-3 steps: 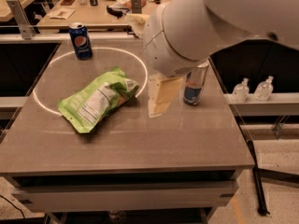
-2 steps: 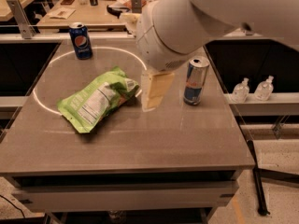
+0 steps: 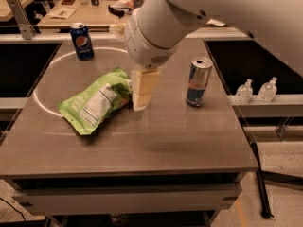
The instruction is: Pick green rice chip bag
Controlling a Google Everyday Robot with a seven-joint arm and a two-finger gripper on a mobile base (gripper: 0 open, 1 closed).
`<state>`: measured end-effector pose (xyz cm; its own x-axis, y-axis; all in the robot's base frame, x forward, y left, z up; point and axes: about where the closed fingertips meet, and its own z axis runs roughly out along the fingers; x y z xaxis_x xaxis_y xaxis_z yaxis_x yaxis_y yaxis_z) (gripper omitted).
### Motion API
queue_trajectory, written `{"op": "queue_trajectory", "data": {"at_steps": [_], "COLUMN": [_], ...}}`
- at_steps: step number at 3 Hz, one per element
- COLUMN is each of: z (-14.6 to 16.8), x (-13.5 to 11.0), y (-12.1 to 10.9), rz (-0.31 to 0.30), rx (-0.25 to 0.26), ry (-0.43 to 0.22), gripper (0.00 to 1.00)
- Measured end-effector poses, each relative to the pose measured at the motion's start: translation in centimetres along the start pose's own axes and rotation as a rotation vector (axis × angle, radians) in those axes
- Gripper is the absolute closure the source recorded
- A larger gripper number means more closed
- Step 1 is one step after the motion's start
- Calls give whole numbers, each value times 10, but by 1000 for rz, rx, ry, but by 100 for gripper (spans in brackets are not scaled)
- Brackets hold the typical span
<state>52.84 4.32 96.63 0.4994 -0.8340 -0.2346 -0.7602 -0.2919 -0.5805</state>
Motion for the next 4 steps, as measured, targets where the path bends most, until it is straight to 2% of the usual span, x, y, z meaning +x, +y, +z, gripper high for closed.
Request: {"op": "queue_trajectory", "data": {"at_steps": [1,3,4], "z": [27,72,91], "x": [-8,-22,-16], "y": [0,-6,-6], "rz": [-30,-80,-74], "rx": [-80,-178,-226], "ry": [-48,-118,-147], "gripper": [0,0,0]}}
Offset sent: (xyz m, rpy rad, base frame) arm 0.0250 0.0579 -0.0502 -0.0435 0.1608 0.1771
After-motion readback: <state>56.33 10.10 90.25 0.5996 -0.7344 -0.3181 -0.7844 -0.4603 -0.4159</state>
